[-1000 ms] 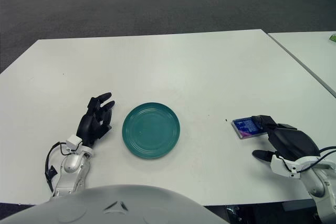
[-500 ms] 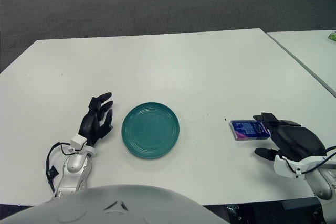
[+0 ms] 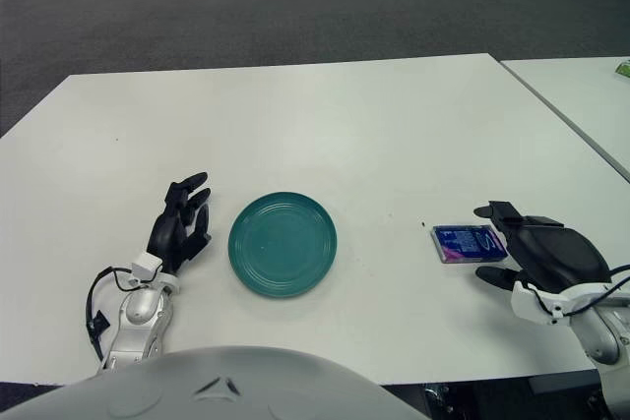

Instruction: Put the gum into the plate.

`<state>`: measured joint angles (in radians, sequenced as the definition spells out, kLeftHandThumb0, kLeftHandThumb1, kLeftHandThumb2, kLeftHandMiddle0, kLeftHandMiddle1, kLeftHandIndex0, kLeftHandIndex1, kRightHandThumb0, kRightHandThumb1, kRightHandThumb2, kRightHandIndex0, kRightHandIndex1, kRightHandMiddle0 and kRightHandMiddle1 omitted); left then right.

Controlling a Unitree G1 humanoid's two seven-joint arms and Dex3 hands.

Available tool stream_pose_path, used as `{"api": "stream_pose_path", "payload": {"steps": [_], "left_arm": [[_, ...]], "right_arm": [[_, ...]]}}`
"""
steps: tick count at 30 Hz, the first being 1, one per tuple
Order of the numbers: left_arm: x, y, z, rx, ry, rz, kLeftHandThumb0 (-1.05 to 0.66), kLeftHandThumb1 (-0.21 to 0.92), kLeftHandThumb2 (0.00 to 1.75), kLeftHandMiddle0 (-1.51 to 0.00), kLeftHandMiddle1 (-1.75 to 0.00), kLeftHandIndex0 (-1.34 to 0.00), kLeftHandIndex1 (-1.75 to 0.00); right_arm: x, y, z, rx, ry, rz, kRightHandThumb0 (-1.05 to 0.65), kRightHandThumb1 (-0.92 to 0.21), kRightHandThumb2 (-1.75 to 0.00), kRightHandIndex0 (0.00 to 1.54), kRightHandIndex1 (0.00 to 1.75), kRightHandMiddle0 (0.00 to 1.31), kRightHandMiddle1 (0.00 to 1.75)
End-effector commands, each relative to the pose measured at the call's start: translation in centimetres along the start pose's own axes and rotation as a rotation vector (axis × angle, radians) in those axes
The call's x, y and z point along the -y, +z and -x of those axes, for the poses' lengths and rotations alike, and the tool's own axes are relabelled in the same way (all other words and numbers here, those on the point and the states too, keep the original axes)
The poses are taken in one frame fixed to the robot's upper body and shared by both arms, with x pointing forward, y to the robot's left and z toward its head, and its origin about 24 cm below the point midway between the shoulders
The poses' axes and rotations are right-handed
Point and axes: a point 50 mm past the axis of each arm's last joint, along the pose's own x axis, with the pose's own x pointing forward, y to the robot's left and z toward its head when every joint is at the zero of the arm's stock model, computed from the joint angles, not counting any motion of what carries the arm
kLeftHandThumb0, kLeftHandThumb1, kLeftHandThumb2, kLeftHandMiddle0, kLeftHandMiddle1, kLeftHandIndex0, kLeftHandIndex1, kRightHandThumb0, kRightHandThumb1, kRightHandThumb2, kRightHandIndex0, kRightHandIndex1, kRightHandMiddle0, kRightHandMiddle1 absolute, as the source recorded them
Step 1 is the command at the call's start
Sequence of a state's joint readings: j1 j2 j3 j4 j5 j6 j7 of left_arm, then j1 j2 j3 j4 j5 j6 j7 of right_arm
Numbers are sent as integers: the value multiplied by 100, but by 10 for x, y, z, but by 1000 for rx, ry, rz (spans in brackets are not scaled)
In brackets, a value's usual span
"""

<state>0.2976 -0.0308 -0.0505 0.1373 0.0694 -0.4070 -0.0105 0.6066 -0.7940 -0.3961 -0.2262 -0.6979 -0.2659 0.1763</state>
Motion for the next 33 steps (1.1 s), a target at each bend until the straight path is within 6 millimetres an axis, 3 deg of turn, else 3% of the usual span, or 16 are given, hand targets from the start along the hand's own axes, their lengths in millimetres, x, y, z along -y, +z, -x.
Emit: {"api": "stream_pose_path", "payload": {"steps": [1,16,33], "left_arm": [[0,-6,5,-37,-7,15,-80,92,77,-12,-65,0,-81],[-4,-5,8,-33,-5,24,-80,92,75,-14,-64,0,-84],[-5,0,11,-43,-1,36,-84,92,76,-14,-64,0,-83]], "right_arm": [[2,5,-7,19,-12,9,-84,-92,-44,45,7,0,86],[-9,10,-28,33,15,3,-82,-92,-44,44,8,0,84],[-29,18,-40,44,76,-11,-81,-92,-42,43,7,0,82]]}}
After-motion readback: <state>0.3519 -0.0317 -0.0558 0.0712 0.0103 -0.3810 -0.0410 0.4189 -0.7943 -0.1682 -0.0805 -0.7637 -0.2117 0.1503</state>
